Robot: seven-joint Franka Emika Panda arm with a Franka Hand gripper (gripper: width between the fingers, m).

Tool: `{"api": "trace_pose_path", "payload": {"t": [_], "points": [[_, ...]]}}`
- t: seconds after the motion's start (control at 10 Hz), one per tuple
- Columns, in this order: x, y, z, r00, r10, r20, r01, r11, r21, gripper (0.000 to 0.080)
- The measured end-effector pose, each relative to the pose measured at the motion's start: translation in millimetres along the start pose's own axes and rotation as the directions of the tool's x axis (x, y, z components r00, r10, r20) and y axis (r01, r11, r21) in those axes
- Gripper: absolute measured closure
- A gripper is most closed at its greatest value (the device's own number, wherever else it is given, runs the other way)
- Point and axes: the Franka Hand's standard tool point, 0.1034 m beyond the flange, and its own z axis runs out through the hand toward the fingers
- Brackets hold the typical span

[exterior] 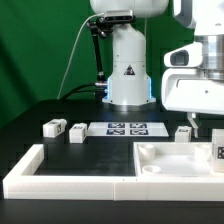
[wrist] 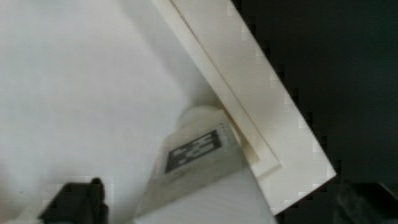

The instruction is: Assemble one leg

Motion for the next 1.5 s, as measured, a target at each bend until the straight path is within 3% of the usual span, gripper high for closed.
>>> {"api": "trace_pose_path", "payload": {"t": [0.4,0.6,0.7,0.8,0.9,1.0,1.2,1.5], "points": [[5.9,6.4,2.4,0.917,-0.397,-0.027,0.397,0.918,-0.009,0.0151],[5.4,5.8,2.5,0.907,-0.42,-0.026,0.42,0.907,-0.008,0.0151],[5.4,5.8,2.4,0.909,-0.415,-0.026,0.415,0.91,-0.008,0.0245],[5.4,5.8,2.4,0.915,-0.401,-0.027,0.401,0.916,-0.008,0.0245],[5.4,5.8,2.4,0.915,-0.401,-0.027,0.401,0.916,-0.008,0.043],[5.2,5.6,2.5,0.923,-0.383,-0.027,0.383,0.924,-0.006,0.051],[4.9,5.3,3.2,0.982,-0.188,-0.029,0.188,0.982,0.007,0.051],[6.6,6.5,3.7,0.981,0.189,-0.039,-0.186,0.98,0.076,0.051]]}}
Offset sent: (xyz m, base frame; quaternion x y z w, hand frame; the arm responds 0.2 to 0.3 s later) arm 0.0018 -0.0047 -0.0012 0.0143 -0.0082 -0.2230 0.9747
